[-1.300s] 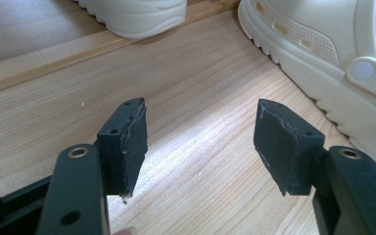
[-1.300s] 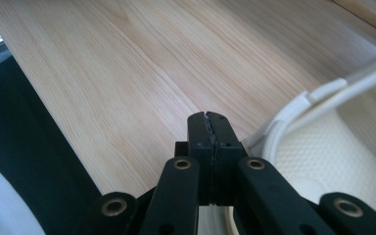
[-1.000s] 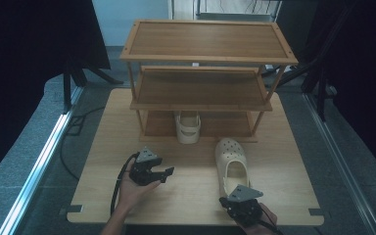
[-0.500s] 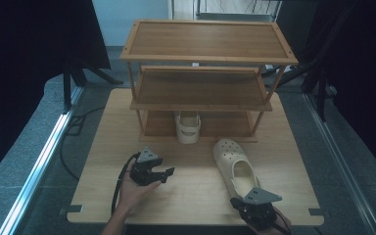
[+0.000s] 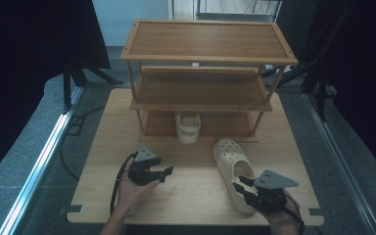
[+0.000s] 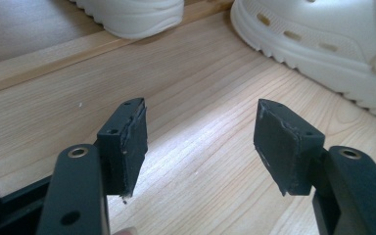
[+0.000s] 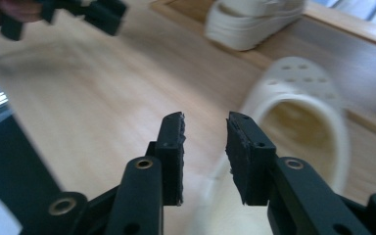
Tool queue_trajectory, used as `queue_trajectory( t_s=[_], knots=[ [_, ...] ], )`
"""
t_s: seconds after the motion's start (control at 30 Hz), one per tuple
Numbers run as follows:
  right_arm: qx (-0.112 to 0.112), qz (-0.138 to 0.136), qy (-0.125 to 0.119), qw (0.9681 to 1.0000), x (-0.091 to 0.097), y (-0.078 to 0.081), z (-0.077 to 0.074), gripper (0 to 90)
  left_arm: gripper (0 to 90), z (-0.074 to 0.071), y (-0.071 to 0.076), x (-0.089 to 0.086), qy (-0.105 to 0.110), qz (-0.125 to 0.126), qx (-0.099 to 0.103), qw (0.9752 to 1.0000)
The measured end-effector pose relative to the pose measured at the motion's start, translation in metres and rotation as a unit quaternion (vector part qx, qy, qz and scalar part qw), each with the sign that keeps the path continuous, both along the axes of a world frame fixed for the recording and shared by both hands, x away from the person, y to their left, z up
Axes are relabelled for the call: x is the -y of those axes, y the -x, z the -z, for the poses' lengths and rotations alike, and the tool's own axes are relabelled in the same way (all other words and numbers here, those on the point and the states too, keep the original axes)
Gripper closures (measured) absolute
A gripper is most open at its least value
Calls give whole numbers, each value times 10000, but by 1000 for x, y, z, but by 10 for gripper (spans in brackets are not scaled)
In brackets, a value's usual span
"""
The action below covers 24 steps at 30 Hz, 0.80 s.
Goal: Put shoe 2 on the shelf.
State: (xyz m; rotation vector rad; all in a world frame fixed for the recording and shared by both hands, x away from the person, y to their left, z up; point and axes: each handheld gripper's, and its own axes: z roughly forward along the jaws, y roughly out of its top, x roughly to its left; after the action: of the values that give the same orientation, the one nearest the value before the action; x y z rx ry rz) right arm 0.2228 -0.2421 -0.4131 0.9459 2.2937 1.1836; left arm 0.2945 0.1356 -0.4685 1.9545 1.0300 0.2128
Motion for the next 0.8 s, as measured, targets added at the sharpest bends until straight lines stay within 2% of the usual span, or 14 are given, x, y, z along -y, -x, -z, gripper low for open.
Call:
queue_trajectory(
  t_s=[0.07, 0.2, 0.3, 0.53, 0.8],
  knots=[
    [7, 100, -29, 9999, 6, -7, -1, 660, 378, -3, 1, 0, 99, 41, -6, 9999],
    [-67, 300, 9, 9995, 17, -22, -1, 660, 378, -5, 2, 2, 101, 63, 21, 9999],
    [-175, 476, 72, 9987, 23, -33, 6, 660, 378, -5, 2, 0, 105, 57, 23, 9999],
    [-381, 781, 149, 9961, 36, -43, 26, 662, 378, -2, 1, -2, 101, 25, -18, 9999],
    [-613, 909, 188, 9938, 44, -53, 35, 672, 378, -1, 0, -1, 94, 36, -55, 9999]
  ],
)
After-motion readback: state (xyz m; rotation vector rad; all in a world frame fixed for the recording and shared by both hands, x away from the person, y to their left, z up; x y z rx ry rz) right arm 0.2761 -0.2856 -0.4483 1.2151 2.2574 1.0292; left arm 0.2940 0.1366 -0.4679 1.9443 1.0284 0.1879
